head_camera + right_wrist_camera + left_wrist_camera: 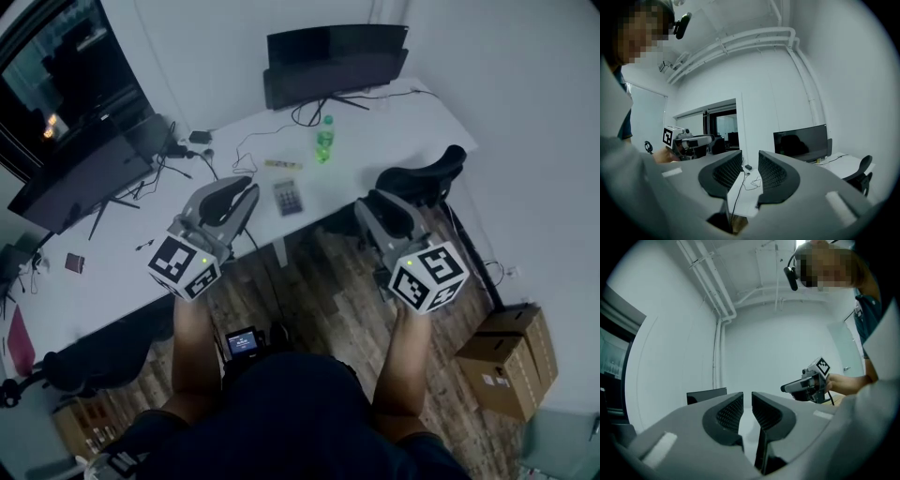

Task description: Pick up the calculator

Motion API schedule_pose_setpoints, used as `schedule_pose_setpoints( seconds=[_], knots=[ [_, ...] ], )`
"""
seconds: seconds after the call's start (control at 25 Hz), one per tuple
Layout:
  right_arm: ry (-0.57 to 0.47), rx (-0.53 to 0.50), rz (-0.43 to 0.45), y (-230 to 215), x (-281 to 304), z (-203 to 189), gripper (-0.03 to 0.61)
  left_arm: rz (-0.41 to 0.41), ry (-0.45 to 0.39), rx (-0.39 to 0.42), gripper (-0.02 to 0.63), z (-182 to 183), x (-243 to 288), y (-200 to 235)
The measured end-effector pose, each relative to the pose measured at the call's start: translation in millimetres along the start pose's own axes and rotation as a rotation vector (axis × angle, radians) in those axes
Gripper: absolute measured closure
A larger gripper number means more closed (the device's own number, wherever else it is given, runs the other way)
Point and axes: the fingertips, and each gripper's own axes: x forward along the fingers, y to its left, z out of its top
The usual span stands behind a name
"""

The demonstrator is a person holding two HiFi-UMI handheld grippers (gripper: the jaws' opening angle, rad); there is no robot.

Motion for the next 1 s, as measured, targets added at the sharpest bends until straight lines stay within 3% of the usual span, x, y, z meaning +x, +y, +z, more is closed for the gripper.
schedule_pose_setpoints(
  seconds=[0.48, 1.0],
  knots=[
    [0.024, -0.025, -0.039, 12.8, 60.1, 6.9, 0.483, -0.036, -0.035, -0.034, 0.558, -11.0, -6.7, 63.7],
    [0.033, -0.030, 0.051, -2.9, 123.9, 18.3, 0.483, 0.070, -0.007, -0.043, 0.558, -24.1, -14.4, 111.9]
  ],
)
